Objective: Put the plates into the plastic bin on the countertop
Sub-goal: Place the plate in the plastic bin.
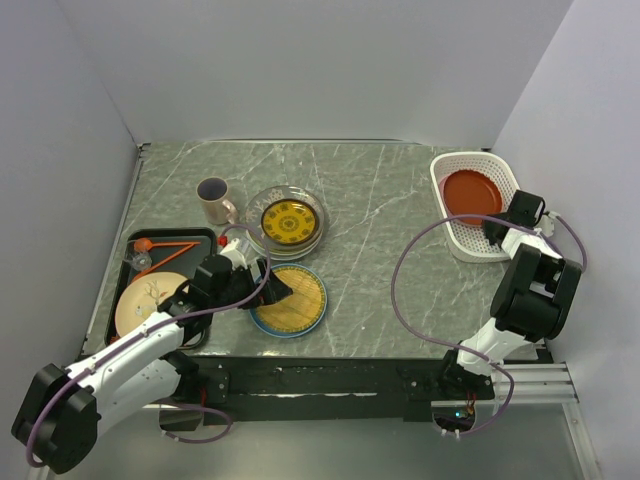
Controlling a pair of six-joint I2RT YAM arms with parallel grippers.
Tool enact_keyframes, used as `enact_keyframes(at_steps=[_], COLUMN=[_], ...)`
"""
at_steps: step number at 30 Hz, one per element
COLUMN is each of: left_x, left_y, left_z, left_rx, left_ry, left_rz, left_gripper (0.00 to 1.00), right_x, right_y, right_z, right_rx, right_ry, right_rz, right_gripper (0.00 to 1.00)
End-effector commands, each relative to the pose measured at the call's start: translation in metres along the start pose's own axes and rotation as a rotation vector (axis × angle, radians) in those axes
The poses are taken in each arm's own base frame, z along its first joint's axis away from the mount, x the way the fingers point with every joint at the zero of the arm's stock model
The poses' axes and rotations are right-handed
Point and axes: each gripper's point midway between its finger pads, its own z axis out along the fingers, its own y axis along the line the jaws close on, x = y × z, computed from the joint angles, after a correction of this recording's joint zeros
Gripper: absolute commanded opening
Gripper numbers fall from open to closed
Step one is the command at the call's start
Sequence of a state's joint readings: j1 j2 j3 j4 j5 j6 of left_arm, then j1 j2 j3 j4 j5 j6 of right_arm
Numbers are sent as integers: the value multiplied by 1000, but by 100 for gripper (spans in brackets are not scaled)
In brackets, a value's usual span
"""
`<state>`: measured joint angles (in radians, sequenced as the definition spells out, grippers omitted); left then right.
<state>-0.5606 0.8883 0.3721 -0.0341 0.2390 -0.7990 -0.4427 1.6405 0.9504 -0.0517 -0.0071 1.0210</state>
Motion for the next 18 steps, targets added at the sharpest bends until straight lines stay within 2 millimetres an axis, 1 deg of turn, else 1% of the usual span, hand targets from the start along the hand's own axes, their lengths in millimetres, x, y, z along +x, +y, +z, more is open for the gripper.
enact_keyframes(at_steps=[1, 6, 10, 11, 13, 16, 17, 18], left_x=[-17, -20, -19, -20, -18, -16, -16, -16], left_y=[-17, -20, -20, -19, -18, -18, -18, -18], left_z=[-3, -5, -5, -5, -4, -5, -5, -5], left_rx=[38, 37, 40, 41, 37, 42, 43, 44], left_ry=[-33, -46, -43, -45, -42, -38, -39, -40], left_rz=[37, 42, 44, 43, 40, 36, 37, 38], left_gripper=[99, 99, 99, 99, 99, 99, 99, 99], right_x=[-13, -15, -17, -17, -23, -27, -27, -28], right_y=[21, 24, 26, 25, 31, 38, 39, 41], right_z=[0, -3, -12, -14, -21, -28, -30, -31], right_rx=[-42, -56, -77, -78, -110, -136, -142, -148], right_ry=[-44, -52, -71, -75, -102, -121, -121, -122], right_rz=[-15, -16, -11, -10, -9, -18, -22, -25], right_gripper=[10, 14, 17, 22, 28, 42, 50, 54])
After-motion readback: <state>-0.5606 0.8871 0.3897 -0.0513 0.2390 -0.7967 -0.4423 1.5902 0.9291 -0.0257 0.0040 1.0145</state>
